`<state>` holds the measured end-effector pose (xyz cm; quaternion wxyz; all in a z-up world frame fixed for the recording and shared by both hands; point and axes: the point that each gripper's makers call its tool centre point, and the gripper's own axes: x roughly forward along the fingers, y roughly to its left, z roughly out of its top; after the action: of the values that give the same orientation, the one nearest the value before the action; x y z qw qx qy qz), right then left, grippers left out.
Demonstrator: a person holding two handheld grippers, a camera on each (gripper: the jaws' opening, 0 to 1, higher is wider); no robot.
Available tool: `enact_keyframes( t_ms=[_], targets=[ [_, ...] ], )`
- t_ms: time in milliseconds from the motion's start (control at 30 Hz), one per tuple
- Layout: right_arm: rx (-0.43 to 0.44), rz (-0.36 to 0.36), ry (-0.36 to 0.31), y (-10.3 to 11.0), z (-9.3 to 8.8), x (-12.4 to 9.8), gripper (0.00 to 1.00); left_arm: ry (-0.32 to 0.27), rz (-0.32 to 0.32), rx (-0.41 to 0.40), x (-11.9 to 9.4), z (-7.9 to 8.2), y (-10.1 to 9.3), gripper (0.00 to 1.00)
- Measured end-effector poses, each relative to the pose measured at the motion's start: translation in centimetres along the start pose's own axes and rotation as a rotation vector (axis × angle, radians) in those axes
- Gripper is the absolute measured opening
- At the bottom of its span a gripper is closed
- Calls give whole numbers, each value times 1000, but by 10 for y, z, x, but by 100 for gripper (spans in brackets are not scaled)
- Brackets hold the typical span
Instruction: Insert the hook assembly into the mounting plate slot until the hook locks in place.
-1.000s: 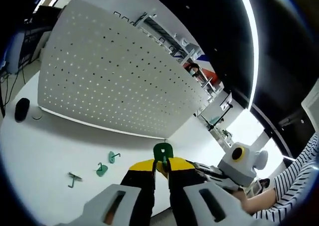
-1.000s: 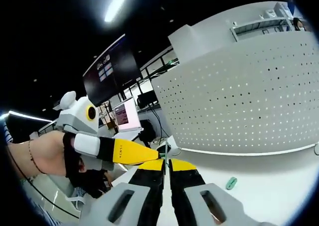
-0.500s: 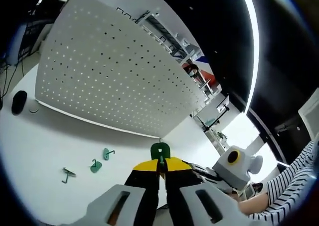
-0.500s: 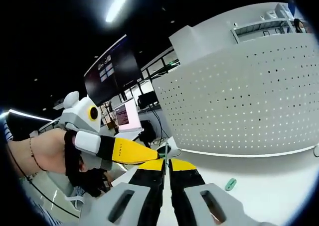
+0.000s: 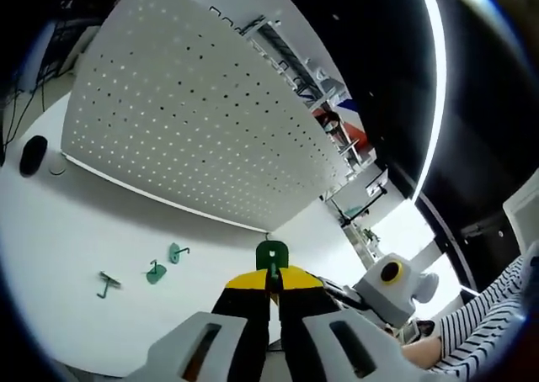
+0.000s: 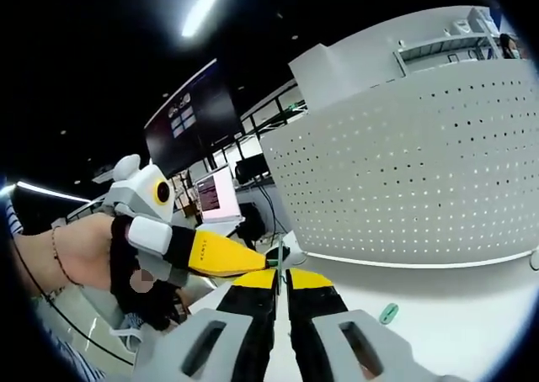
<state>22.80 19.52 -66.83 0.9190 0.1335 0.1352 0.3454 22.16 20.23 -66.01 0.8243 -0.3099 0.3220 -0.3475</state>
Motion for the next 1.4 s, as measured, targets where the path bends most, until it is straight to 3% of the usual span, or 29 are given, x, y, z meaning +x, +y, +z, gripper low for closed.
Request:
enact_keyframes(
  t_ms=[567,733,1167,1400],
  targets=[
    [3,23,33,0,2,3,9,-42,19,2,-5,1,-2,1],
    [20,17,32,-4,1,0,17,-44,53,51,-4,2,0,1],
    [-9,37,56,3,-1,-2,22,-78,92,110,-5,8,6,1],
    [-17,12,93,-5,-10,-9,28,-94,117,164,-3,17,7,1]
  ],
)
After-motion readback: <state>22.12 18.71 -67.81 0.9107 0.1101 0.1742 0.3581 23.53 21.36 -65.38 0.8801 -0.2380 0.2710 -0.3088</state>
